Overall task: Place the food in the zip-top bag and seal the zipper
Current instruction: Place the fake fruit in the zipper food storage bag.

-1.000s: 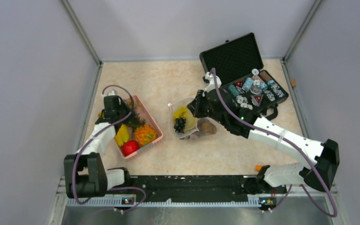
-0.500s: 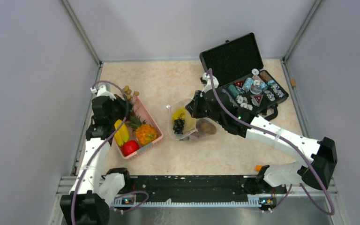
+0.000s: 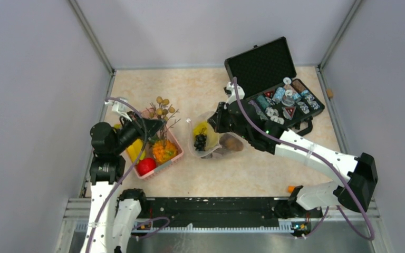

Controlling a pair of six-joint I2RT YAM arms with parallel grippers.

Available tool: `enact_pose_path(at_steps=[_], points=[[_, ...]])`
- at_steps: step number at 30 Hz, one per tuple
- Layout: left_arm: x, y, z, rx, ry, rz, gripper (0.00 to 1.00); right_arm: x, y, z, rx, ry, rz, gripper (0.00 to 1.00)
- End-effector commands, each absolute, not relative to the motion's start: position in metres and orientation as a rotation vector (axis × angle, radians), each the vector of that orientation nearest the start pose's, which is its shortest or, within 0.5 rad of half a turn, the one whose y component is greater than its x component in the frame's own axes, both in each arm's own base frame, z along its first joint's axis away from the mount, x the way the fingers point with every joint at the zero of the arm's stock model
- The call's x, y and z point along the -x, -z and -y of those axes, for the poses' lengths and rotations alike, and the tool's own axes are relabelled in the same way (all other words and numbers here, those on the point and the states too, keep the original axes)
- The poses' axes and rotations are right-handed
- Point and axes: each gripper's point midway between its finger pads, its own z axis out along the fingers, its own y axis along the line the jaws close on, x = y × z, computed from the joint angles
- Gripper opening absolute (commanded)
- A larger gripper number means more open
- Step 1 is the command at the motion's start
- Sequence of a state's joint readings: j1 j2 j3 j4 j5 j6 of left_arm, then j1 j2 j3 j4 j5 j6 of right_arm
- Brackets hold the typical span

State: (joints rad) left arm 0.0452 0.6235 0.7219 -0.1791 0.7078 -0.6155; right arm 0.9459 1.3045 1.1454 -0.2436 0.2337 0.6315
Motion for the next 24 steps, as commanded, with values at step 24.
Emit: enact_pose_path(at_steps=[24], points=[[-0.179,-0.255,0.24,-0.428,1.344,-1.891,0.0,-0.27,-0.301,-0.331,0.091,-0.838,-1.946,0.0]])
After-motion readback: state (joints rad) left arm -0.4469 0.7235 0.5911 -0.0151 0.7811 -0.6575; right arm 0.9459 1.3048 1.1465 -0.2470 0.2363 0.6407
